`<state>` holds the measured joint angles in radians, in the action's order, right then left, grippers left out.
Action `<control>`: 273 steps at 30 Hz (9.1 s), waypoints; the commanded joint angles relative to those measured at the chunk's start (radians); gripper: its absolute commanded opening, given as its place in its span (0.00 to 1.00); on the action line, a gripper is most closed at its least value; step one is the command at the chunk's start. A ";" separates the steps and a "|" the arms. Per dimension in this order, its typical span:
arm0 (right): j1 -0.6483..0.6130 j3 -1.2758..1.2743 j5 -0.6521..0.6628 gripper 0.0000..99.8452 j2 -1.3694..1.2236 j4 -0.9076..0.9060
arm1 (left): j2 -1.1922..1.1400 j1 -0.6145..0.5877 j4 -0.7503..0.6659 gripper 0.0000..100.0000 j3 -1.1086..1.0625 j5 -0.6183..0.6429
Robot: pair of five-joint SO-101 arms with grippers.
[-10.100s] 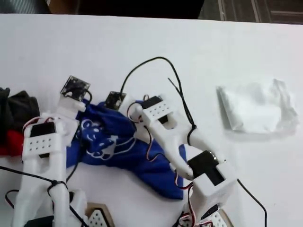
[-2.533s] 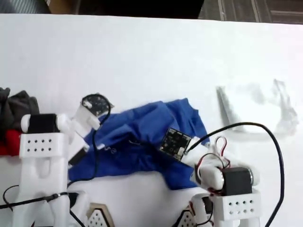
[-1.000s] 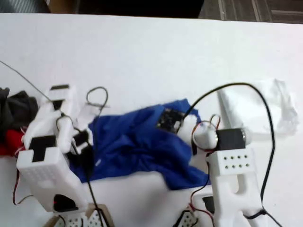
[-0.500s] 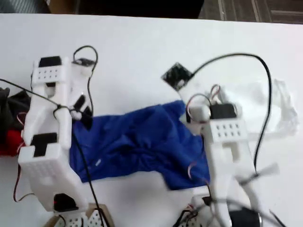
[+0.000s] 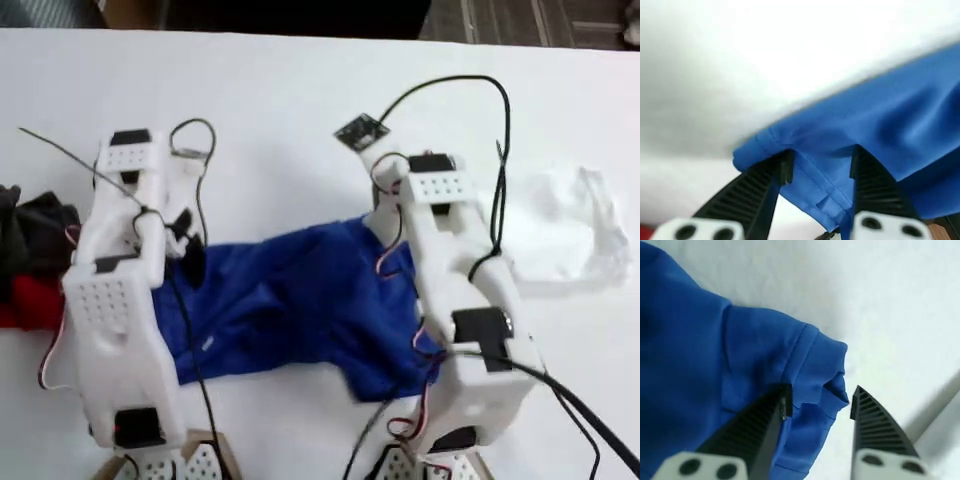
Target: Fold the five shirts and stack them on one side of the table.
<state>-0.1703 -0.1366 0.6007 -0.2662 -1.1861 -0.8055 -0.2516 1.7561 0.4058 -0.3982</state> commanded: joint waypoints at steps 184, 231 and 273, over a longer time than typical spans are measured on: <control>-0.084 -0.437 0.092 0.16 0.535 -0.188 | 0.348 -0.155 -0.250 0.24 -0.274 0.052; 0.119 0.574 0.084 0.02 -0.334 -0.137 | -0.193 -0.029 0.031 0.07 0.756 -0.040; 0.044 -0.743 0.094 0.02 0.558 0.269 | 0.531 -0.175 -0.358 0.07 -0.624 -0.267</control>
<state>-0.1320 -0.8869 0.6928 0.2401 -0.9298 -0.3253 -0.4542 1.3755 -0.2309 -0.6590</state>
